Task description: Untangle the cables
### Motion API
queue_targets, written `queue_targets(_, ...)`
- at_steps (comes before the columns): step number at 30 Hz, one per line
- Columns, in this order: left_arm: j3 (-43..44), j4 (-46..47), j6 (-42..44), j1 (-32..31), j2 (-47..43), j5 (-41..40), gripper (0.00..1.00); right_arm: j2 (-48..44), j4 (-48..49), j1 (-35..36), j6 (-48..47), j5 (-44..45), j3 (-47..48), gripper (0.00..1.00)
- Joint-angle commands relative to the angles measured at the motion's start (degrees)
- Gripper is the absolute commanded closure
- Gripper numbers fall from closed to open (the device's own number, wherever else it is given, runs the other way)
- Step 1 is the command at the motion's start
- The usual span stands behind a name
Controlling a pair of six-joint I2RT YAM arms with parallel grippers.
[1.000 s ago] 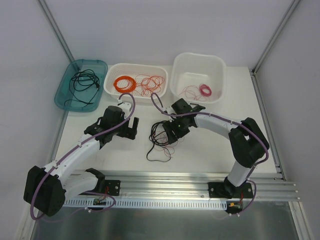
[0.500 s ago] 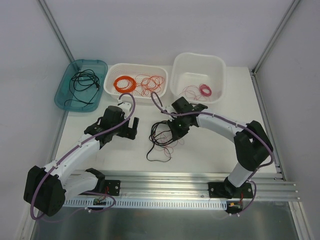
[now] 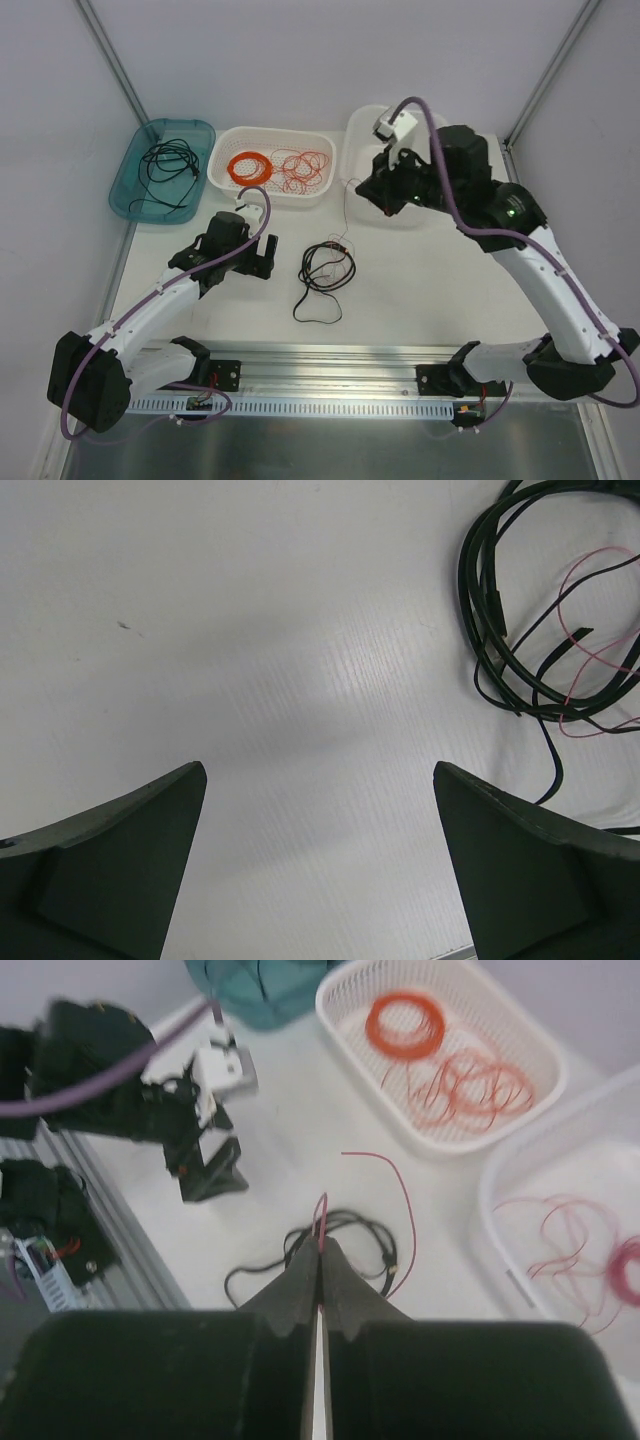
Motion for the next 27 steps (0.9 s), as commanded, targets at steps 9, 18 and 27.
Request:
queue_targets(9,1.54,-0.17,1.39,0.53,-0.20,0.44,0.01,-9.91,17.36,0.21,-1.22,15.82,8.44,0.99)
queue_targets(18,1.71,-0.25,1.48,0.53,-0.11,0.35,0.01,-12.99,14.22,0.30,1.49,27.00,1.77,0.99)
queue_targets(27,1.71,-0.43,1.30,0.53,0.07,0.71,0.01,-4.93,-6.08,0.21,14.41,17.57,-17.56,0.99)
